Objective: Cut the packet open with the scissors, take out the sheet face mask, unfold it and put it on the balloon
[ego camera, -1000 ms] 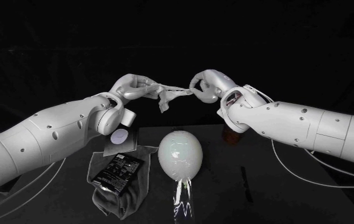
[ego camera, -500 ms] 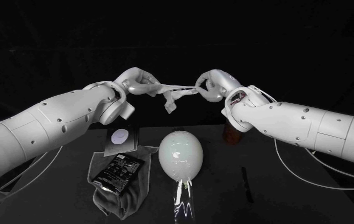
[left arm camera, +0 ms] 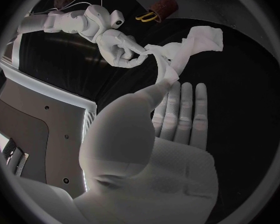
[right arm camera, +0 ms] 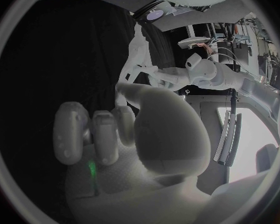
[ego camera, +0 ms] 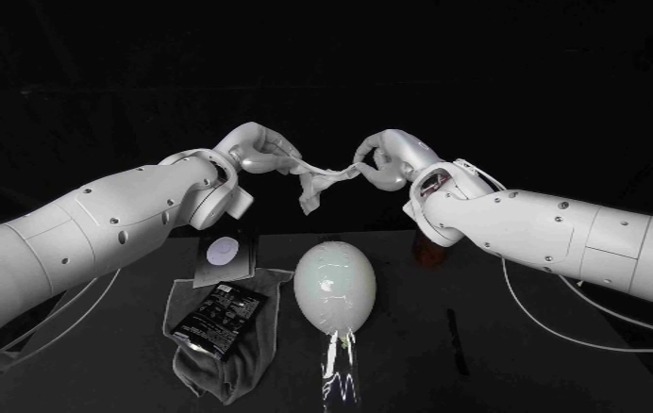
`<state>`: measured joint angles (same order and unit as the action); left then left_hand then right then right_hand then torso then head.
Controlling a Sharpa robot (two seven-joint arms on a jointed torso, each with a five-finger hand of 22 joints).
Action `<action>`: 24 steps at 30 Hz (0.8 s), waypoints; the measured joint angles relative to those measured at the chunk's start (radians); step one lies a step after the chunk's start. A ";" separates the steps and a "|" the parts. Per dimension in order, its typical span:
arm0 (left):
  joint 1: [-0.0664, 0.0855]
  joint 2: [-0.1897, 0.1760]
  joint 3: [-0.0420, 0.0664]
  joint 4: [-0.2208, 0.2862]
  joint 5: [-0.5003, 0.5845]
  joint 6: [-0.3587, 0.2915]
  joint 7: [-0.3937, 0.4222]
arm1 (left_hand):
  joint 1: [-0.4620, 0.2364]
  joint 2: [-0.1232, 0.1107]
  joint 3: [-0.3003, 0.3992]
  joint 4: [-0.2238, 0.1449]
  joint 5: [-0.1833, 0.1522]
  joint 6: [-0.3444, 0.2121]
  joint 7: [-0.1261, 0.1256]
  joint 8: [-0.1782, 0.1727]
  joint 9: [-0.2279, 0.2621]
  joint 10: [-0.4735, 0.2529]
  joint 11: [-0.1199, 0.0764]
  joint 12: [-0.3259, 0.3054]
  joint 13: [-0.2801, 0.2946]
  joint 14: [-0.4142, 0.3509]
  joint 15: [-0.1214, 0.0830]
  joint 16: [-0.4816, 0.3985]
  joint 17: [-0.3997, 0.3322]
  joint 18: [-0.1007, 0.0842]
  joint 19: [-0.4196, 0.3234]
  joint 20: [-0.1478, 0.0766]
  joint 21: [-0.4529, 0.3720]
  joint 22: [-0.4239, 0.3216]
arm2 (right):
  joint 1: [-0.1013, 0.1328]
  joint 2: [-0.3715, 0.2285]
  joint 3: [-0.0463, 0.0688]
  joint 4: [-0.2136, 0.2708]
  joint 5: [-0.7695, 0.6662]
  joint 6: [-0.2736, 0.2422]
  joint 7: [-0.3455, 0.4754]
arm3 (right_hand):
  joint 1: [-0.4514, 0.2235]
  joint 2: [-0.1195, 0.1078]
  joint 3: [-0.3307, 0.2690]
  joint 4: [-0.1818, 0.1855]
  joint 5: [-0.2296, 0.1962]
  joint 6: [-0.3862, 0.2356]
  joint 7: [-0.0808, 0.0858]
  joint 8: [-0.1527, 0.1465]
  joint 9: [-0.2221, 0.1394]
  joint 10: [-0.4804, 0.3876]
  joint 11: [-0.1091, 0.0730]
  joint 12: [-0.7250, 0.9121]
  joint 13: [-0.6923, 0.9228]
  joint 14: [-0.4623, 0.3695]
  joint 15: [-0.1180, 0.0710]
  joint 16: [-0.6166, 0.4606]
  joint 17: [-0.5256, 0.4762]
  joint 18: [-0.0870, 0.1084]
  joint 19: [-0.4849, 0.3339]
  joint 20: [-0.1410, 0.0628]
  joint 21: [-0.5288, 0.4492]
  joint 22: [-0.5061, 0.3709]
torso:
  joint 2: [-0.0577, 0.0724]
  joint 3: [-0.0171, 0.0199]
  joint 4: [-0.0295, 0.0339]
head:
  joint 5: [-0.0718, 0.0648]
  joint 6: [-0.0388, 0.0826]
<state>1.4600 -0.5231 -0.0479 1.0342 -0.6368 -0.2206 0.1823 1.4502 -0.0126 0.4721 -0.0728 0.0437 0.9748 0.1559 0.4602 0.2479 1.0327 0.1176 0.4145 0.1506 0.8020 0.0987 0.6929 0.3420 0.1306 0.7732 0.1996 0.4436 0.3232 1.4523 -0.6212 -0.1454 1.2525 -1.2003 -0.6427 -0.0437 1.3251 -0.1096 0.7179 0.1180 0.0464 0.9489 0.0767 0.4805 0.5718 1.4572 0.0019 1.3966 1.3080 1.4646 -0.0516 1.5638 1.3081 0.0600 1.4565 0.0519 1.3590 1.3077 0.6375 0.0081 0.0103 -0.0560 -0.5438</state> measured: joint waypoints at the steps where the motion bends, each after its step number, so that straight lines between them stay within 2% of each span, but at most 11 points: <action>1: 0.000 0.000 -0.001 0.001 0.006 -0.001 0.000 | -0.011 0.000 0.001 0.008 0.000 0.000 0.000 0.000 0.000 -0.001 0.001 -0.004 -0.001 -0.004 0.004 0.000 0.000 0.000 -0.004 0.003 0.000 0.000 | 0.000 0.000 0.000 0.002 0.000 0.000 0.000 | 0.000 0.000 0.000 0.000 0.000 0.000 0.000 0.000 0.000 0.000 0.000 0.000 0.000 0.000 0.000 0.000 0.000 0.000 0.000 0.000 0.000 0.000 | 0.000 -0.0002 0.0000 | 0.000 0.000; 6: 0.000 -0.001 -0.007 0.007 0.031 -0.001 -0.002 | -0.042 0.000 0.011 0.033 0.000 -0.002 0.002 -0.002 0.001 -0.014 0.003 -0.013 -0.009 -0.027 0.009 0.001 0.002 0.000 -0.023 0.012 -0.007 -0.004 | 0.000 0.001 0.000 0.010 0.001 0.000 0.001 | -0.001 -0.001 0.000 0.000 0.000 0.000 0.000 0.000 0.000 0.000 0.000 0.000 0.000 0.000 0.000 0.004 0.000 0.000 0.000 0.000 0.000 0.000 | 0.000 -0.0002 -0.0004 | 0.001 0.000; 9: 0.000 -0.001 -0.010 0.009 0.045 0.000 -0.006 | -0.063 -0.020 0.070 0.029 -0.001 -0.004 0.003 0.007 0.004 -0.031 0.010 -0.026 -0.017 -0.057 0.017 0.008 0.004 0.000 -0.045 0.020 -0.021 -0.011 | 0.000 0.002 0.000 0.014 0.001 0.000 0.001 | -0.001 -0.001 0.000 0.000 0.000 -0.001 0.000 0.000 0.000 0.000 0.000 -0.001 0.000 0.000 0.000 0.004 0.000 0.000 0.000 0.000 0.000 0.000 | 0.001 -0.0003 -0.0006 | 0.001 0.000; 11: 0.000 -0.001 -0.012 0.009 0.052 0.001 -0.009 | -0.103 -0.040 0.128 0.046 -0.001 -0.006 0.001 0.007 0.013 -0.058 0.019 -0.041 -0.026 -0.077 0.027 0.018 0.007 0.000 -0.054 0.028 -0.030 -0.017 | 0.000 0.003 0.000 0.014 0.001 0.000 0.001 | -0.001 -0.001 0.000 0.000 0.000 -0.001 0.000 0.000 0.000 0.000 0.000 -0.001 0.000 0.000 0.000 0.004 0.000 0.000 0.000 0.000 0.000 0.000 | 0.001 -0.0002 -0.0012 | 0.001 -0.001; 13: 0.000 -0.001 -0.013 0.010 0.059 0.002 -0.013 | -0.133 -0.054 0.172 0.061 0.001 -0.011 0.000 0.014 0.019 -0.066 0.023 -0.046 -0.032 -0.088 0.027 0.031 0.011 0.000 -0.059 0.033 -0.039 -0.023 | 0.000 0.003 0.000 0.014 0.001 0.001 0.001 | -0.001 -0.001 0.000 0.000 0.000 -0.001 0.000 0.000 0.000 0.000 0.000 -0.001 0.000 0.000 0.000 0.004 -0.001 0.000 0.000 0.000 -0.002 0.000 | 0.001 0.0001 -0.0012 | 0.001 -0.001; 18: 0.000 -0.003 -0.015 0.008 0.076 0.003 -0.020 | -0.188 -0.068 0.212 0.099 0.003 -0.012 -0.002 0.036 0.032 -0.066 0.023 -0.046 -0.037 -0.095 0.026 0.053 0.019 0.000 -0.053 0.046 -0.053 -0.036 | 0.000 0.004 0.000 0.008 0.001 0.002 -0.001 | -0.004 -0.004 0.000 0.000 0.000 -0.002 0.001 0.000 0.000 0.000 0.000 -0.001 0.000 0.000 0.000 0.003 -0.001 0.000 0.000 0.000 -0.002 0.000 | 0.000 0.0003 -0.0012 | 0.001 -0.001; 20: 0.000 -0.005 -0.015 0.008 0.083 0.001 -0.021 | -0.213 -0.075 0.199 0.118 0.003 0.003 -0.013 0.054 0.042 -0.062 0.019 -0.043 -0.037 -0.095 0.026 0.064 0.023 0.000 -0.047 0.052 -0.055 -0.039 | 0.000 0.003 0.000 0.008 0.001 0.003 -0.002 | -0.004 -0.004 0.000 0.000 -0.001 -0.002 0.002 0.000 0.000 0.000 0.000 -0.001 -0.001 0.000 0.000 0.003 -0.001 0.000 0.000 0.000 -0.002 0.000 | 0.000 0.0002 -0.0015 | 0.001 0.000; 22: 0.000 -0.007 -0.015 0.009 0.093 -0.004 -0.021 | -0.198 -0.089 0.188 0.105 0.003 0.010 -0.016 0.070 0.056 -0.055 0.012 -0.040 -0.037 -0.093 0.024 0.077 0.028 0.001 -0.040 0.059 -0.062 -0.044 | 0.000 0.002 0.000 0.007 0.001 0.003 -0.002 | -0.004 -0.004 0.000 0.000 -0.001 -0.003 0.002 0.000 0.000 0.000 0.000 -0.001 -0.001 0.000 0.000 0.003 -0.001 0.000 0.000 0.000 -0.002 0.000 | 0.000 0.0003 -0.0016 | 0.001 0.000; 24: 0.000 -0.009 -0.015 0.010 0.105 -0.010 -0.021 | -0.156 -0.101 0.189 0.067 0.003 -0.005 -0.007 0.074 0.062 -0.056 0.013 -0.040 -0.040 -0.105 0.018 0.079 0.029 0.010 -0.039 0.060 -0.067 -0.048 | 0.000 0.001 0.000 0.007 0.001 0.003 -0.002 | -0.004 -0.004 0.000 0.000 -0.001 -0.003 0.002 0.000 0.000 0.000 0.000 -0.001 -0.001 0.000 0.000 0.003 -0.001 0.000 0.000 0.000 -0.002 0.000 | 0.000 0.0004 -0.0017 | 0.001 -0.001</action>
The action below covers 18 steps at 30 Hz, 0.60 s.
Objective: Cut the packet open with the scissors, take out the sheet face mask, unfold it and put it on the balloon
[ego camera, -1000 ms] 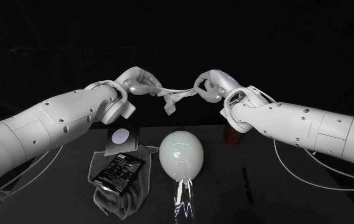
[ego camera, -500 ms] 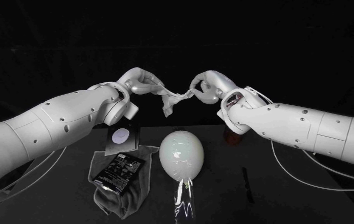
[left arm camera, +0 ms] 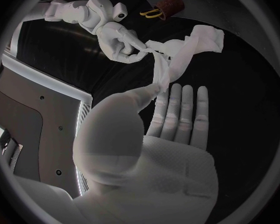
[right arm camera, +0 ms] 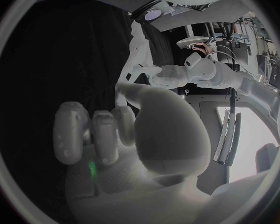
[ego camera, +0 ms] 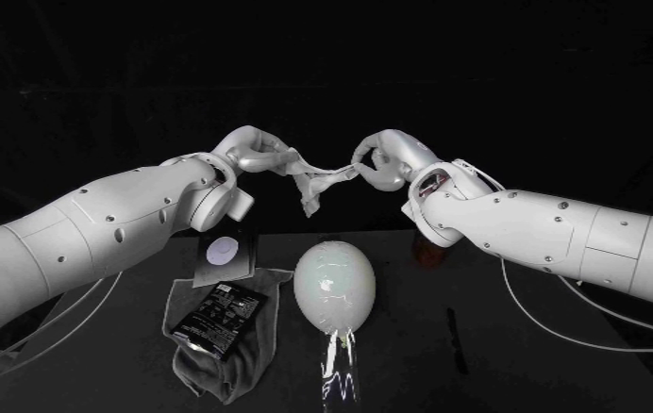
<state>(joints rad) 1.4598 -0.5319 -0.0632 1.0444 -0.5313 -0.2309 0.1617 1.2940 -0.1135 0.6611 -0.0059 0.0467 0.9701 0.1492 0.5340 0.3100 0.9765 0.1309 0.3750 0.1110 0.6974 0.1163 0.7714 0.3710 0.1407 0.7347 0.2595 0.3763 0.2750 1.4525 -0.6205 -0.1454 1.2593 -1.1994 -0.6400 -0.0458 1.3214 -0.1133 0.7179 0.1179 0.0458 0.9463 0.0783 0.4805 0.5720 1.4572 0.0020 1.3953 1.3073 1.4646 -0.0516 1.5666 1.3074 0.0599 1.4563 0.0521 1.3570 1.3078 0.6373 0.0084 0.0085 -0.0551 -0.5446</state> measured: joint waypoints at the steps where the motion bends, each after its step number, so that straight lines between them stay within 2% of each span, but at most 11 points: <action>1: 0.000 -0.001 0.000 0.001 0.008 -0.004 0.000 | 0.024 -0.003 0.004 -0.020 0.000 -0.010 0.007 0.000 0.002 -0.005 0.005 0.000 -0.002 -0.010 0.004 0.000 0.000 0.007 -0.003 0.003 -0.002 0.000 | 0.000 -0.001 0.000 0.000 0.000 0.000 0.000 | 0.000 0.000 0.000 0.000 0.000 0.000 0.000 0.000 0.000 0.000 0.000 0.000 0.000 0.000 0.000 0.000 0.000 0.000 0.000 0.000 0.000 0.000 | 0.000 0.0000 0.0000 | 0.000 -0.001; 3: 0.000 -0.004 0.000 0.004 0.032 -0.014 0.002 | 0.054 -0.001 0.010 -0.046 -0.001 -0.017 0.014 0.000 0.003 -0.010 0.010 0.000 -0.003 -0.024 0.011 0.000 -0.002 0.007 -0.006 0.006 -0.002 0.000 | 0.000 -0.002 0.000 -0.001 0.000 0.001 0.000 | 0.000 0.000 0.000 0.000 0.000 -0.001 0.000 0.000 0.000 0.000 0.000 0.000 0.000 0.000 0.000 0.000 0.000 0.000 0.000 0.000 0.000 0.000 | 0.000 0.0000 -0.0003 | 0.000 -0.001; 4: -0.001 -0.005 -0.001 0.006 0.044 -0.019 0.002 | 0.059 -0.001 0.011 -0.050 -0.001 -0.017 0.014 0.000 0.003 -0.010 0.010 0.000 -0.003 -0.026 0.013 0.000 -0.003 0.007 -0.008 0.008 -0.002 0.000 | 0.000 -0.003 0.000 -0.002 0.000 0.001 0.000 | 0.000 0.000 0.000 0.000 0.000 -0.001 0.000 0.000 0.000 0.000 0.000 0.000 0.000 0.000 0.000 0.000 0.000 0.000 0.000 0.000 0.000 -0.001 | 0.000 0.0001 -0.0004 | 0.000 -0.002; 6: -0.001 -0.006 -0.002 0.010 0.071 -0.028 0.003 | 0.062 0.003 0.011 -0.050 -0.001 -0.021 0.013 0.000 0.004 -0.024 0.024 -0.002 -0.006 -0.054 0.023 -0.011 -0.010 0.007 -0.034 0.014 -0.011 -0.002 | 0.000 -0.004 0.000 -0.002 0.000 0.003 0.000 | 0.000 0.000 0.000 0.000 0.000 -0.001 -0.002 0.000 0.000 0.000 0.000 0.000 0.000 0.000 0.000 0.000 0.000 0.000 0.000 0.000 0.000 -0.001 | 0.000 0.0001 -0.0004 | 0.000 -0.002; 11: -0.006 -0.010 -0.005 0.023 0.159 -0.049 0.002 | 0.050 0.013 0.065 -0.052 -0.004 -0.022 0.012 0.000 0.006 -0.058 0.037 -0.007 -0.011 -0.126 0.045 -0.028 -0.024 0.005 -0.099 0.027 -0.061 -0.025 | 0.000 -0.003 0.000 -0.005 0.000 0.009 0.000 | 0.002 0.002 0.000 0.000 -0.002 0.001 -0.004 0.000 -0.002 0.000 0.000 0.000 0.001 0.000 0.000 -0.001 0.001 0.000 0.000 0.000 -0.001 0.000 | 0.000 0.0001 -0.0004 | 0.001 -0.002; 13: -0.008 -0.011 -0.006 0.027 0.190 -0.055 0.001 | 0.033 0.005 0.080 -0.052 -0.002 -0.022 0.012 0.006 0.006 -0.064 0.043 -0.007 -0.011 -0.145 0.049 -0.028 -0.024 -0.010 -0.106 0.030 -0.072 -0.031 | 0.000 -0.001 -0.001 -0.007 0.001 0.012 -0.001 | 0.003 0.003 0.000 0.000 -0.002 0.001 -0.004 0.000 -0.002 0.000 0.000 0.000 0.001 0.000 0.000 0.001 0.001 0.000 0.000 0.000 -0.001 0.000 | 0.000 0.0000 -0.0003 | 0.000 -0.002; 15: -0.010 -0.012 -0.007 0.032 0.223 -0.060 0.001 | 0.020 -0.007 0.101 -0.065 -0.001 -0.022 0.012 0.014 0.006 -0.075 0.047 0.000 -0.011 -0.169 0.055 -0.025 -0.025 -0.010 -0.114 0.030 -0.083 -0.038 | 0.000 0.000 -0.001 -0.009 0.001 0.015 -0.001 | 0.004 0.004 0.000 0.000 -0.004 0.001 -0.004 0.000 -0.002 0.000 0.000 0.000 0.001 0.000 0.000 0.001 0.001 0.000 0.000 0.000 -0.001 0.000 | 0.000 -0.0001 -0.0003 | 0.000 -0.002; 18: -0.012 -0.013 -0.007 0.038 0.265 -0.066 0.000 | 0.001 -0.011 0.122 -0.071 -0.001 -0.022 0.011 0.020 0.008 -0.088 0.051 0.005 -0.011 -0.193 0.062 -0.001 -0.019 -0.010 -0.119 0.028 -0.092 -0.044 | 0.000 0.003 -0.002 -0.012 0.001 0.019 -0.002 | 0.004 0.004 0.000 0.000 -0.004 0.000 -0.004 0.000 -0.002 0.000 0.000 0.000 0.001 0.000 0.000 0.001 0.001 0.000 0.000 0.000 -0.001 0.000 | 0.000 -0.0001 0.0000 | -0.001 -0.002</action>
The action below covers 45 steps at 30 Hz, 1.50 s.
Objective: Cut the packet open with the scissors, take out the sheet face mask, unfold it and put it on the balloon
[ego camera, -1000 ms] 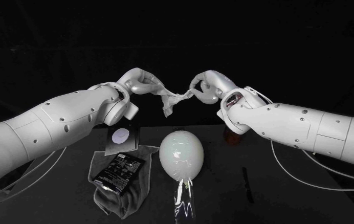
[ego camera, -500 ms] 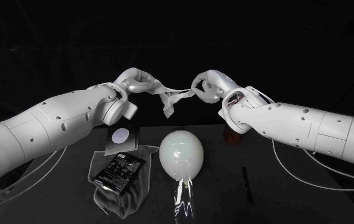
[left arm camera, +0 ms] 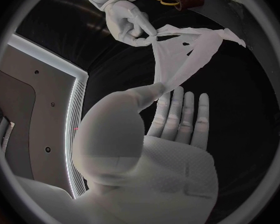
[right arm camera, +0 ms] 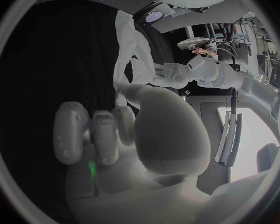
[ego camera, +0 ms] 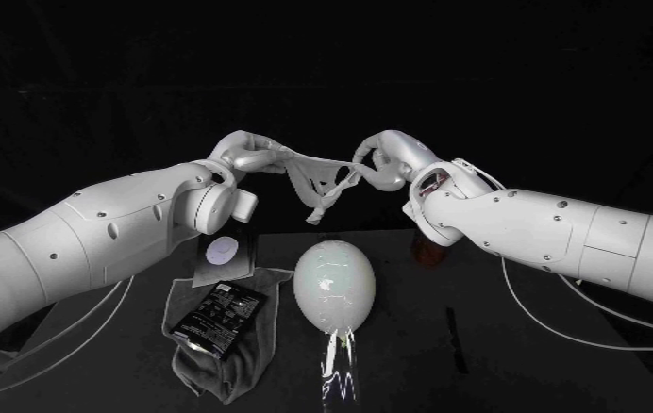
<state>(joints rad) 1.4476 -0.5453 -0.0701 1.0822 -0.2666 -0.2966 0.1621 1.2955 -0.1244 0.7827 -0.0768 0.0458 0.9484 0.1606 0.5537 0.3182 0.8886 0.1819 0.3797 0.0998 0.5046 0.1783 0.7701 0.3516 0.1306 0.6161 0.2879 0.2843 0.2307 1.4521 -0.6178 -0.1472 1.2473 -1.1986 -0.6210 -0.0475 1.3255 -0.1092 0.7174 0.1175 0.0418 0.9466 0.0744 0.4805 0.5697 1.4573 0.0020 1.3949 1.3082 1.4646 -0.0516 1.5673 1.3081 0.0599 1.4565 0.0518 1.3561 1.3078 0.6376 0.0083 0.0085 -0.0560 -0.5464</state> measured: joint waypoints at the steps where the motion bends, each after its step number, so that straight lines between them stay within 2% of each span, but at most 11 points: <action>1: -0.001 -0.001 0.000 0.003 0.019 -0.002 0.000 | -0.010 -0.001 0.008 -0.003 0.000 0.000 0.000 0.002 0.005 -0.011 0.001 0.004 0.000 -0.016 0.002 0.010 0.004 -0.009 -0.005 0.001 -0.007 -0.003 | 0.000 0.001 0.000 -0.002 0.000 0.002 0.000 | 0.000 0.000 0.000 0.000 0.000 0.000 0.000 0.000 0.000 0.000 0.000 0.000 0.000 0.000 0.000 0.000 0.000 0.000 0.000 0.000 0.000 0.000 | 0.000 0.0000 0.0000 | 0.000 0.000; 6: -0.002 -0.004 0.001 0.011 0.076 -0.006 0.005 | -0.013 0.002 0.018 -0.010 0.000 0.000 0.000 0.002 0.016 -0.014 0.001 0.022 0.002 -0.034 0.003 0.035 0.012 -0.015 -0.007 0.000 -0.010 -0.007 | -0.001 0.001 -0.001 -0.004 0.000 0.007 -0.001 | 0.000 0.000 0.000 0.000 0.004 0.002 0.002 0.000 0.000 0.000 0.000 -0.001 0.000 0.000 0.000 0.000 0.000 0.000 0.002 -0.002 0.000 0.000 | 0.000 0.0000 0.0001 | 0.000 0.000; 8: -0.002 -0.005 0.001 0.017 0.092 -0.005 0.008 | -0.022 0.008 0.018 -0.010 0.000 -0.010 0.010 0.002 0.024 0.014 -0.019 0.049 0.012 -0.027 -0.009 0.048 0.013 -0.015 -0.007 0.000 -0.014 -0.008 | -0.001 -0.001 -0.002 -0.003 0.000 0.007 -0.001 | 0.000 0.000 0.000 0.000 0.005 0.002 0.003 0.000 0.000 0.000 0.000 -0.002 0.000 0.000 0.000 0.000 0.000 0.000 0.002 -0.002 0.000 0.000 | 0.000 0.0000 0.0000 | 0.000 -0.001; 13: -0.003 -0.007 0.001 0.031 0.116 0.000 0.021 | -0.031 0.030 -0.004 0.009 0.000 -0.042 0.021 0.010 0.058 0.086 -0.036 0.064 0.017 0.049 -0.033 0.031 -0.015 -0.014 0.035 -0.005 -0.004 -0.007 | -0.001 -0.007 -0.002 0.002 0.000 0.007 -0.001 | 0.000 0.000 0.000 0.000 0.005 0.002 0.003 0.000 0.000 0.000 0.000 -0.002 -0.001 0.000 0.000 -0.001 -0.001 0.000 0.002 -0.002 0.000 0.000 | 0.000 -0.0001 0.0000 | -0.001 -0.002; 17: -0.003 -0.007 0.001 0.035 0.127 0.003 0.039 | -0.020 0.066 -0.030 0.034 0.000 -0.094 0.017 0.032 0.102 0.156 -0.053 0.024 -0.007 0.207 -0.057 -0.048 -0.071 0.038 0.132 -0.016 0.044 0.011 | -0.001 -0.016 -0.002 0.014 0.000 0.004 0.000 | 0.000 0.000 0.000 0.000 0.005 0.001 0.003 0.000 0.000 0.000 0.000 -0.002 -0.001 0.000 0.000 -0.001 -0.001 0.000 0.002 -0.002 -0.001 0.000 | 0.000 0.0006 -0.0005 | 0.001 -0.003; 20: -0.003 -0.007 0.001 0.035 0.135 0.004 0.054 | -0.002 0.099 -0.057 0.052 0.000 -0.145 0.010 0.062 0.103 0.211 -0.066 -0.006 -0.021 0.351 -0.084 -0.093 -0.100 0.043 0.235 -0.054 0.095 0.029 | 0.002 -0.024 0.000 0.026 0.001 0.002 0.004 | 0.000 0.000 0.000 0.000 0.005 0.000 0.004 0.000 0.000 0.000 0.000 -0.002 -0.001 0.000 0.000 -0.001 -0.001 0.000 0.002 -0.001 -0.001 0.000 | -0.001 0.0012 -0.0005 | 0.001 -0.002; 22: -0.003 -0.007 0.001 0.035 0.140 0.005 0.062 | 0.008 0.113 -0.073 0.063 0.000 -0.182 0.001 0.098 0.103 0.267 -0.082 -0.022 -0.025 0.444 -0.106 -0.132 -0.118 0.043 0.291 -0.082 0.107 0.029 | 0.008 -0.029 0.002 0.031 0.002 0.000 0.007 | 0.000 0.000 0.000 0.000 0.005 0.000 0.005 0.000 0.000 0.000 0.000 -0.002 -0.001 0.000 0.000 -0.003 -0.001 0.000 0.004 0.000 -0.001 0.000 | -0.001 0.0013 -0.0006 | 0.001 -0.002; 26: -0.004 -0.006 0.001 0.035 0.159 0.006 0.074 | 0.016 0.135 -0.088 0.078 -0.002 -0.227 -0.006 0.133 0.106 0.322 -0.097 -0.028 -0.025 0.571 -0.134 -0.140 -0.121 0.043 0.381 -0.119 0.125 0.022 | 0.019 -0.035 0.004 0.037 0.004 -0.002 0.014 | 0.000 0.000 0.000 0.000 0.004 -0.001 0.005 0.000 0.000 0.000 0.000 -0.002 0.000 0.000 0.000 -0.002 -0.001 0.000 0.004 0.001 -0.001 -0.001 | -0.001 0.0008 -0.0005 | 0.001 -0.001; 27: -0.004 -0.005 0.001 0.035 0.170 0.006 0.078 | 0.020 0.141 -0.093 0.084 -0.002 -0.252 -0.011 0.160 0.106 0.338 -0.103 -0.032 -0.021 0.623 -0.145 -0.146 -0.120 0.043 0.420 -0.136 0.125 0.011 | 0.023 -0.037 0.004 0.039 0.005 -0.002 0.018 | 0.000 0.000 0.000 0.000 0.004 0.000 0.005 0.000 0.000 0.000 0.000 -0.002 0.000 0.000 0.000 0.000 0.000 0.000 0.004 0.001 -0.001 0.000 | -0.001 0.0007 -0.0005 | 0.001 -0.001; 34: -0.008 -0.002 0.001 0.039 0.256 0.002 0.099 | 0.023 0.156 -0.082 0.128 -0.003 -0.344 -0.018 0.250 0.125 0.381 -0.114 -0.002 0.028 0.692 -0.162 -0.215 -0.121 0.043 0.571 -0.173 0.113 -0.025 | 0.032 -0.040 0.005 0.044 0.009 0.003 0.031 | 0.000 0.000 0.000 0.000 0.004 0.001 0.004 0.000 0.000 0.000 0.000 -0.002 0.000 0.000 0.000 0.000 0.000 0.000 0.004 0.001 -0.001 0.000 | -0.001 -0.0004 -0.0002 | -0.001 0.001; 45: -0.010 -0.007 0.001 0.048 0.361 0.015 0.111 | 0.023 0.156 -0.057 0.167 0.000 -0.409 -0.023 0.313 0.131 0.310 -0.123 0.100 0.149 0.743 -0.182 -0.244 -0.066 0.039 0.760 -0.208 0.143 -0.033 | 0.035 -0.032 0.004 0.034 0.006 0.013 0.040 | -0.002 -0.002 -0.002 -0.001 0.002 0.001 0.004 0.000 -0.003 0.000 0.000 -0.002 0.000 0.000 0.000 -0.001 0.000 0.000 0.004 0.001 -0.001 0.000 | 0.000 -0.0002 0.0007 | -0.001 0.006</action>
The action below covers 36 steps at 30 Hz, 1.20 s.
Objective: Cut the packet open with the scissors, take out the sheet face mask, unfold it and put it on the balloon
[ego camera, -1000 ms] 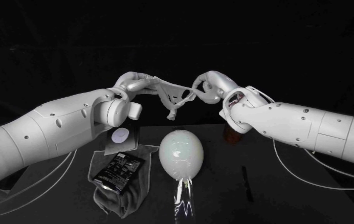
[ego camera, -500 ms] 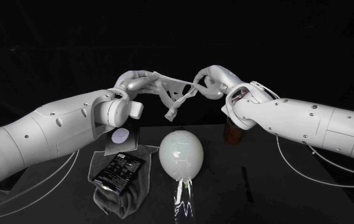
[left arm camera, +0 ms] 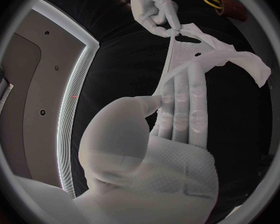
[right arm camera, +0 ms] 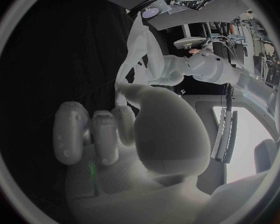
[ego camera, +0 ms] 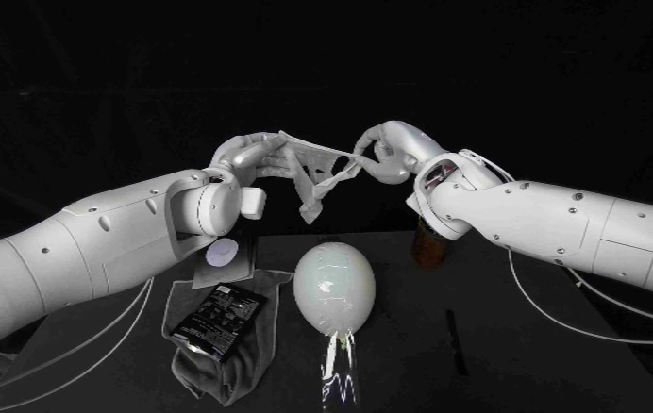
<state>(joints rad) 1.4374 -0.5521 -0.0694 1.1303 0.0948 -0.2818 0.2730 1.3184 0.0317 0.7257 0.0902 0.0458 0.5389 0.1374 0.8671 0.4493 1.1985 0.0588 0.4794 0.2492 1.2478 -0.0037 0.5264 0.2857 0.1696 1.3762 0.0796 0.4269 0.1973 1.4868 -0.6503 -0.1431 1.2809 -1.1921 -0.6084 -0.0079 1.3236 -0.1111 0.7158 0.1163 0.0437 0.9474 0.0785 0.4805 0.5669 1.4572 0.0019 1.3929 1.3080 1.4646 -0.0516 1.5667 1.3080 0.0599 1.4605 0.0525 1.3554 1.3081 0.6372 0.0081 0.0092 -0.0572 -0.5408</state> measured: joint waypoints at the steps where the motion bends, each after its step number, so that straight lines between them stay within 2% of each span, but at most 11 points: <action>1: 0.000 0.000 0.000 0.001 0.009 0.005 0.000 | 0.000 0.000 0.003 0.003 0.000 -0.004 -0.003 0.004 0.001 -0.008 -0.001 0.009 0.011 0.003 -0.003 0.000 0.008 0.000 0.016 -0.003 0.007 0.001 | 0.000 0.001 0.000 -0.003 0.000 0.001 0.000 | 0.000 0.000 0.000 0.000 0.000 0.000 0.000 0.000 0.000 0.000 0.000 0.000 0.000 0.000 0.000 0.000 0.000 0.000 0.000 0.000 0.000 0.000 | 0.000 0.0000 0.0000 | 0.000 -0.001; 9: -0.002 -0.006 0.001 0.000 0.041 0.039 0.003 | 0.000 0.000 0.000 0.009 0.000 -0.014 -0.003 0.018 0.013 -0.032 -0.003 0.050 0.064 -0.011 -0.001 -0.035 0.038 0.000 0.069 -0.013 0.046 0.026 | 0.000 0.001 -0.001 -0.003 -0.003 0.002 0.002 | 0.000 0.000 -0.001 0.001 -0.002 0.002 -0.001 0.000 0.000 0.000 0.000 0.000 -0.001 0.000 0.000 -0.001 -0.001 0.000 0.000 0.000 0.000 0.000 | 0.001 0.0002 -0.0005 | 0.000 -0.003; 12: -0.003 -0.006 0.001 -0.002 0.035 0.039 0.011 | 0.014 -0.015 0.004 0.012 0.000 0.015 0.003 0.018 0.013 -0.044 0.007 0.050 0.068 -0.180 0.039 -0.131 0.016 -0.001 -0.021 0.007 0.021 0.023 | 0.001 -0.004 -0.001 0.004 -0.005 0.001 0.003 | -0.003 -0.003 -0.001 0.001 -0.001 0.002 -0.001 0.000 0.000 0.000 0.000 0.000 -0.001 0.000 0.000 -0.003 -0.001 0.000 0.000 0.000 0.000 0.000 | 0.000 0.0003 -0.0006 | 0.000 -0.003; 14: -0.004 -0.007 0.001 -0.003 0.027 0.036 0.017 | 0.016 -0.041 0.010 -0.002 0.004 0.059 0.014 -0.001 0.013 -0.050 0.026 0.034 0.066 -0.333 0.085 -0.219 -0.009 -0.034 -0.147 0.026 -0.013 0.017 | 0.002 -0.006 -0.001 0.006 -0.006 0.000 0.003 | -0.003 -0.003 -0.001 0.001 0.001 0.002 -0.001 0.000 0.000 0.000 0.000 0.000 -0.001 0.000 0.000 0.000 -0.001 0.000 0.000 0.000 0.000 0.000 | 0.000 0.0008 -0.0006 | 0.000 -0.003; 16: -0.004 -0.007 0.001 -0.005 0.015 0.029 0.023 | 0.020 -0.047 -0.002 -0.019 0.005 0.090 0.027 -0.026 0.012 -0.059 0.046 0.022 0.061 -0.443 0.116 -0.277 -0.023 -0.070 -0.255 0.037 -0.035 0.016 | 0.005 -0.011 0.000 0.013 -0.006 -0.001 0.004 | -0.003 -0.003 -0.001 0.001 0.002 0.002 -0.001 0.000 0.000 0.000 0.000 0.000 0.000 0.000 0.000 0.001 -0.001 0.000 0.000 0.000 0.000 -0.001 | 0.000 0.0008 -0.0006 | 0.000 -0.002; 18: -0.005 -0.007 0.001 -0.007 0.004 0.021 0.029 | 0.026 -0.053 -0.016 -0.034 0.005 0.115 0.037 -0.052 0.012 -0.156 0.083 -0.017 0.049 -0.649 0.170 -0.378 -0.065 -0.101 -0.396 0.062 -0.083 0.008 | 0.008 -0.018 0.002 0.025 -0.006 -0.001 0.005 | -0.004 -0.004 -0.001 0.001 0.003 0.002 -0.001 0.000 0.000 0.000 0.000 0.000 0.000 0.000 0.000 0.001 0.000 0.000 0.000 0.000 0.000 -0.001 | 0.000 0.0012 -0.0005 | 0.000 -0.002; 19: -0.007 -0.007 0.001 -0.009 -0.003 0.015 0.034 | 0.026 -0.053 -0.021 -0.039 0.005 0.118 0.039 -0.060 0.012 -0.197 0.096 -0.025 0.047 -0.756 0.187 -0.417 -0.093 -0.103 -0.450 0.077 -0.105 0.001 | 0.011 -0.022 0.003 0.032 -0.006 -0.001 0.006 | -0.004 -0.004 -0.001 0.001 0.003 0.002 -0.001 0.000 0.000 0.000 0.000 0.000 0.000 0.000 0.000 0.001 0.000 0.000 0.000 0.000 0.000 -0.001 | 0.000 0.0013 -0.0005 | 0.000 -0.002; 21: -0.010 -0.006 0.001 -0.012 -0.010 0.005 0.039 | 0.028 -0.051 -0.023 -0.041 0.005 0.126 0.046 -0.072 0.012 -0.249 0.113 -0.040 0.042 -0.847 0.206 -0.448 -0.120 -0.102 -0.515 0.098 -0.136 -0.010 | 0.014 -0.027 0.005 0.044 -0.006 -0.002 0.007 | -0.004 -0.004 -0.001 0.001 0.003 0.002 -0.001 0.000 0.000 0.000 0.000 0.000 0.000 0.000 0.000 0.001 0.000 0.000 0.000 0.000 0.000 -0.001 | 0.000 0.0013 -0.0005 | 0.000 -0.002; 23: -0.014 -0.004 0.001 -0.016 -0.014 -0.004 0.046 | 0.031 -0.047 -0.017 -0.035 0.005 0.126 0.047 -0.075 0.012 -0.307 0.132 -0.070 0.025 -0.814 0.216 -0.433 -0.110 -0.102 -0.591 0.131 -0.185 -0.033 | 0.019 -0.033 0.006 0.057 -0.006 -0.003 0.007 | -0.004 -0.004 -0.001 0.001 0.003 0.002 -0.001 0.000 0.000 0.000 0.000 0.000 0.000 0.000 0.000 0.001 0.000 0.000 0.000 0.000 0.000 -0.001 | 0.000 0.0009 -0.0006 | 0.000 -0.002; 28: -0.028 0.005 0.000 -0.024 -0.011 -0.024 0.064 | 0.023 -0.026 0.001 -0.017 0.004 0.087 0.042 -0.065 0.012 -0.330 0.138 -0.113 -0.012 -0.584 0.190 -0.329 -0.049 -0.100 -0.592 0.143 -0.200 -0.047 | 0.033 -0.052 0.009 0.101 0.001 -0.005 0.008 | -0.003 -0.003 -0.001 0.001 0.003 0.002 -0.001 0.000 0.000 0.000 0.000 0.000 0.000 0.000 0.000 0.001 0.000 0.000 -0.002 0.001 0.000 0.000 | 0.000 0.0003 -0.0005 | -0.003 -0.002; 36: -0.034 0.014 0.000 -0.034 0.010 -0.043 0.084 | 0.016 -0.008 0.014 0.006 0.004 0.017 0.032 0.001 0.012 -0.291 0.121 -0.169 -0.078 -0.381 0.154 -0.266 -0.020 -0.029 -0.509 0.159 -0.212 -0.070 | 0.036 -0.060 0.009 0.148 0.009 -0.005 0.005 | -0.001 -0.001 -0.002 0.001 0.002 0.000 0.000 0.000 0.000 0.000 0.000 0.000 0.000 0.000 0.000 0.000 0.000 0.000 -0.002 0.001 0.000 0.000 | 0.000 0.0001 -0.0001 | -0.003 0.000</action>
<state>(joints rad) 1.4031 -0.5382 -0.0696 1.0965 0.1048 -0.3244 0.3573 1.3343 0.0240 0.7401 0.0962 0.0495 0.5557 0.1690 0.8680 0.4616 0.9080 0.1797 0.3101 0.1714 0.8667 0.1504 0.2605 0.2659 0.1401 0.8674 0.2382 0.2147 0.1274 1.5233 -0.7101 -0.1345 1.4287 -1.1831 -0.6130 -0.0026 1.3229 -0.1118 0.7143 0.1172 0.0459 0.9469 0.0781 0.4806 0.5668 1.4572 0.0020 1.3928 1.3080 1.4646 -0.0516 1.5665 1.3081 0.0599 1.4584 0.0539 1.3553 1.3081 0.6375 0.0082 0.0091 -0.0603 -0.5405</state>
